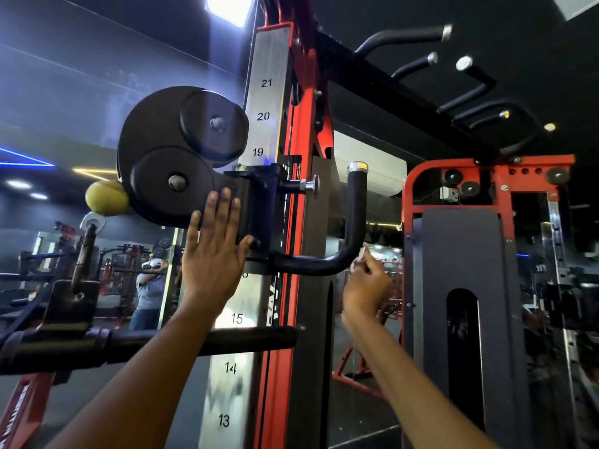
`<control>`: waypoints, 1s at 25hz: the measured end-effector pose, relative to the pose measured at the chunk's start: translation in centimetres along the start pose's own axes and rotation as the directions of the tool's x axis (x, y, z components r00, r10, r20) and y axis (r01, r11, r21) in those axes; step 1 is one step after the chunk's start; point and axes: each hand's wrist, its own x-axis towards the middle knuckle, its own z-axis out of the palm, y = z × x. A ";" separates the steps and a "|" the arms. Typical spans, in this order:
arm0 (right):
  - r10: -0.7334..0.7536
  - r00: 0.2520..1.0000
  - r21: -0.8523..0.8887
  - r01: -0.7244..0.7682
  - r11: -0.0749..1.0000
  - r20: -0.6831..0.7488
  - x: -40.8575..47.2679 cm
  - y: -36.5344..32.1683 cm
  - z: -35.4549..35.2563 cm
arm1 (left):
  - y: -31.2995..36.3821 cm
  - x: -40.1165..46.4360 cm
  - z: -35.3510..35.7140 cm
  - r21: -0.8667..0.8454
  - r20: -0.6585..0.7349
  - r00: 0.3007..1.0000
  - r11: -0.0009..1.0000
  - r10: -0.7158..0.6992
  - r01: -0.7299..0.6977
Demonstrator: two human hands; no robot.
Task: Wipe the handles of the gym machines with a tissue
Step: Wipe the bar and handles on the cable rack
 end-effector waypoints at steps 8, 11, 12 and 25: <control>0.532 0.671 0.177 -0.692 0.700 0.516 -7.2 -0.7 6.2 | -0.1 -0.1 -0.4 0.009 -0.001 1.000 1.000 0.011 -0.011; 0.511 0.764 0.152 -0.603 0.783 0.394 -6.5 -1.8 4.6 | -0.3 0.0 -0.5 0.008 0.001 1.000 1.000 0.017 -0.017; 0.464 0.815 0.171 -0.541 0.823 0.346 -6.0 -2.2 3.4 | -0.3 -0.1 -0.4 0.014 -0.001 1.000 1.000 0.016 -0.016; -0.351 0.701 -0.591 0.713 0.377 0.621 -3.3 -1.9 2.0 | -0.2 -0.2 0.1 0.021 -0.017 1.000 1.000 0.011 -0.011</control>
